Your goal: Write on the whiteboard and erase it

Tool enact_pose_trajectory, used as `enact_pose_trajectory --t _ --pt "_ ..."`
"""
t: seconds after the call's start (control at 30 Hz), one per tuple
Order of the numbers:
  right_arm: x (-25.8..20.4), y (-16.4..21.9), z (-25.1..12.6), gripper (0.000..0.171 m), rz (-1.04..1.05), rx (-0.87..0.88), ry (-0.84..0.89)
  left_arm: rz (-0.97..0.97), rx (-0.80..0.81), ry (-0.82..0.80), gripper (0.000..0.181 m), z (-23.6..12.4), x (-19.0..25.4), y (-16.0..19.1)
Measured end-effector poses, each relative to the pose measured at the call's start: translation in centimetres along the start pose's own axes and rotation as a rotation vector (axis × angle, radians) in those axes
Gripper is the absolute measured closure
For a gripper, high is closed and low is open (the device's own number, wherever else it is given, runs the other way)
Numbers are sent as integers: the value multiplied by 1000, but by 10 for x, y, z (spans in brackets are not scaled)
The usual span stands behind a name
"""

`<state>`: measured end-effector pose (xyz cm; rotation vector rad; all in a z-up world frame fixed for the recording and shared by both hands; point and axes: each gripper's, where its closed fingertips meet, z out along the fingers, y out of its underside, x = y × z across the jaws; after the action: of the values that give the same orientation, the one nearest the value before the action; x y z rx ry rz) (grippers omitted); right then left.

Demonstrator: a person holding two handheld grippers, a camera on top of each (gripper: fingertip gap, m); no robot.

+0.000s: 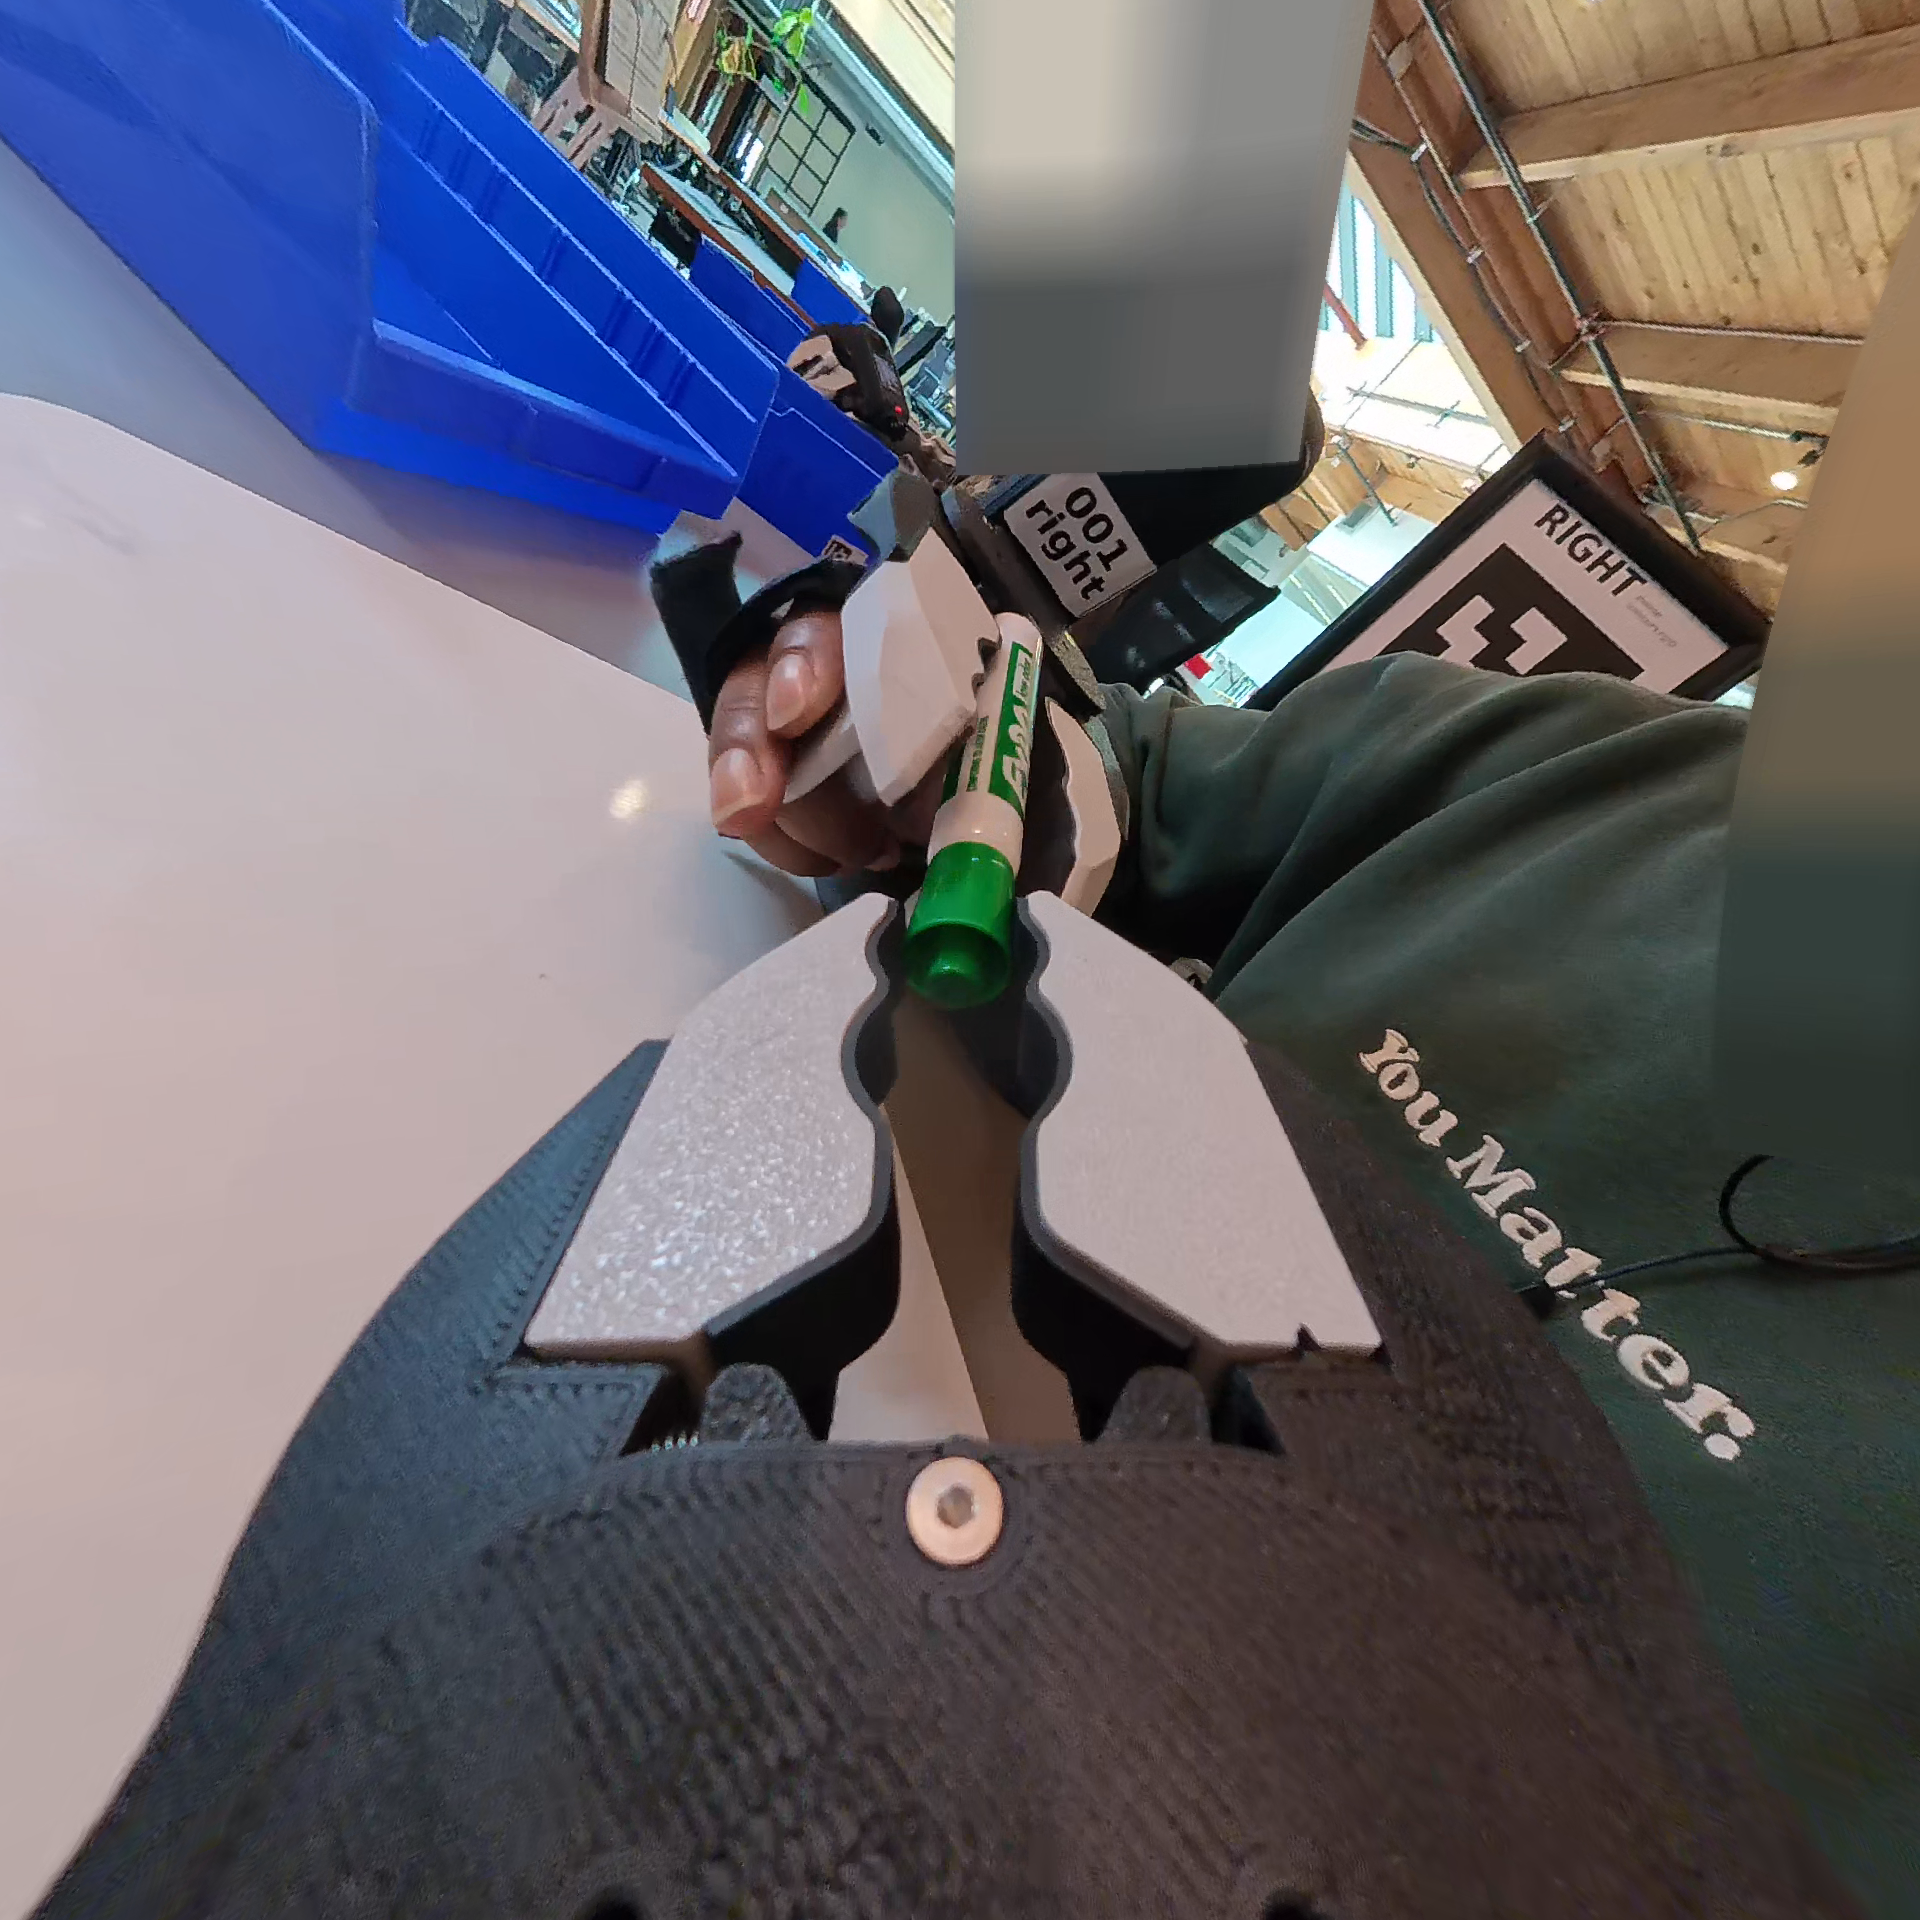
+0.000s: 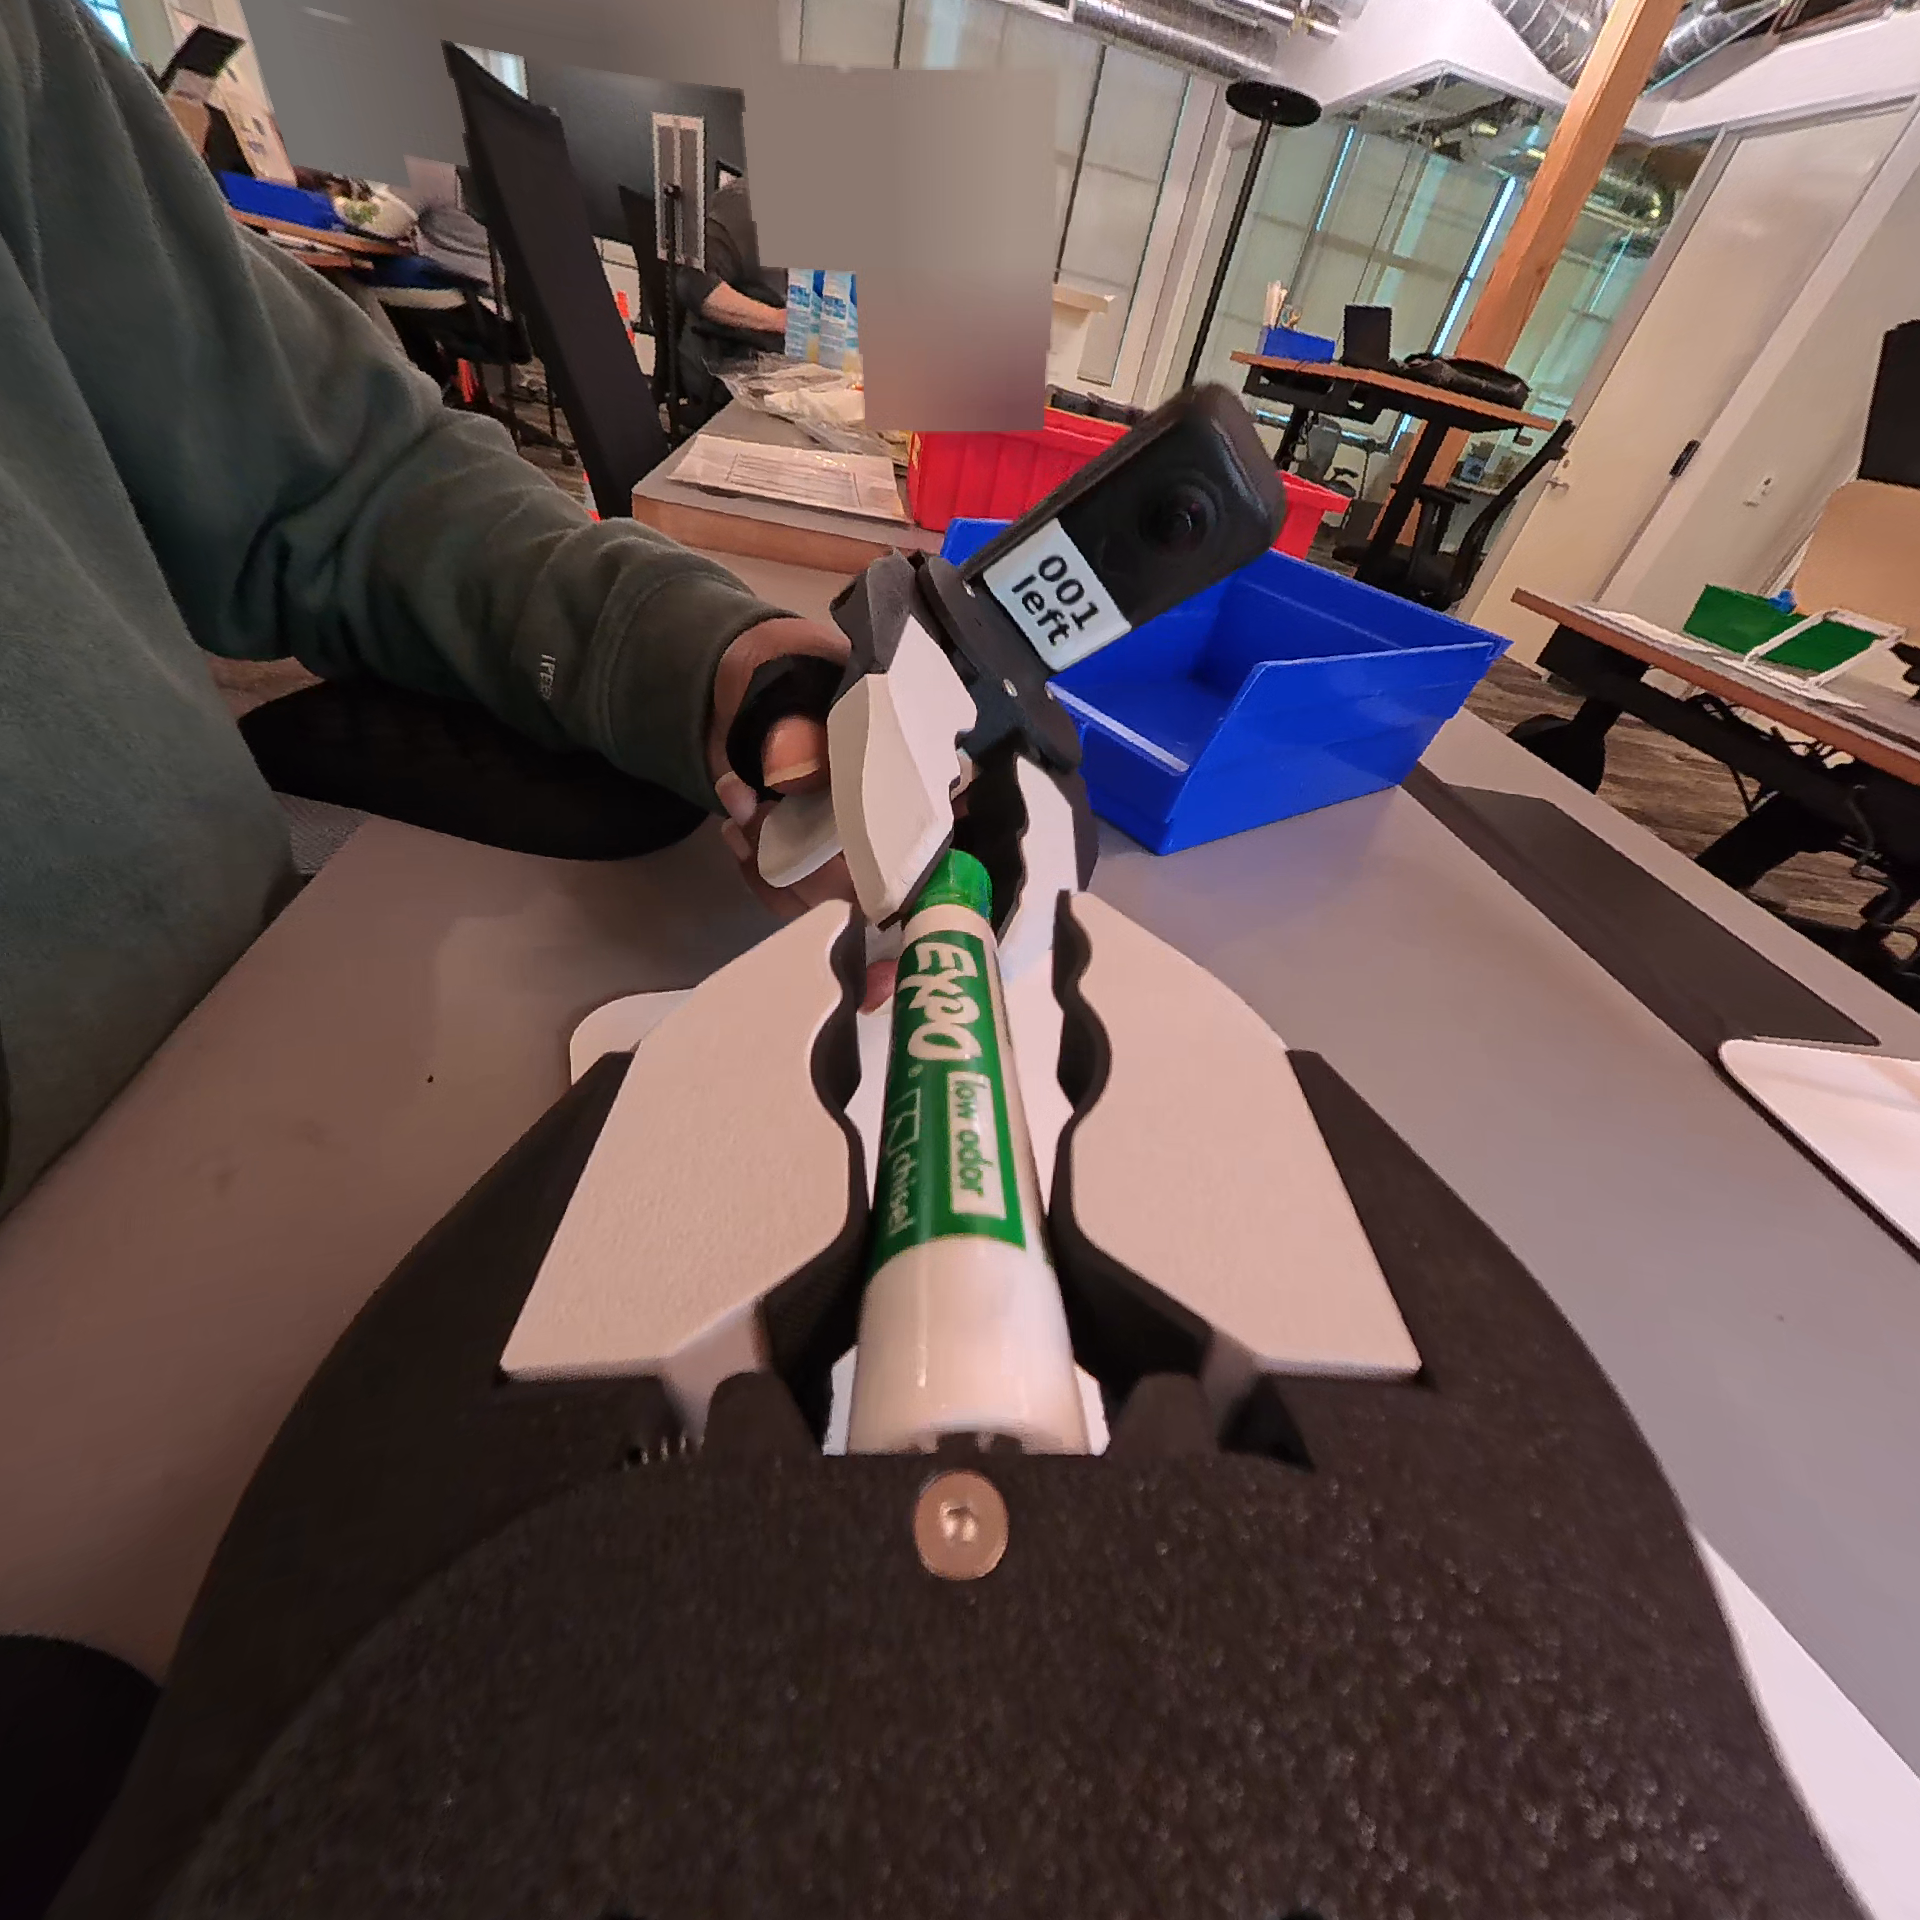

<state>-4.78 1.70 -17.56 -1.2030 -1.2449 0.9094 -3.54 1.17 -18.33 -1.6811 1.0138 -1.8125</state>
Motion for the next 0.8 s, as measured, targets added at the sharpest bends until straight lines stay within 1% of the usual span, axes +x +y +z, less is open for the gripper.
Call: enact_pose_trajectory --t 0.17,0.3,0.5,0.57,0.6,0.63,0.8 --pt "-4 1 0 137 2 -13 -28 -21 -11 8 161 0 1 3" --pt "-5 8 0 138 -20 -62 -34 -27 -24 -1 161 0 0 4" --pt "-2 10 0 138 -8 -87 -25 -8 3 1 161 -2 1 0" --pt "0 10 0 138 6 -83 -18 -12 25 18 153 -2 3 -3" --pt "0 11 0 138 9 -87 -17 -8 28 14 152 -1 3 -3" --pt "0 11 0 138 9 -86 -20 8 29 -3 161 0 2 -3" --pt "0 9 1 139 12 -84 -16 24 50 -4 161 -2 4 -8"
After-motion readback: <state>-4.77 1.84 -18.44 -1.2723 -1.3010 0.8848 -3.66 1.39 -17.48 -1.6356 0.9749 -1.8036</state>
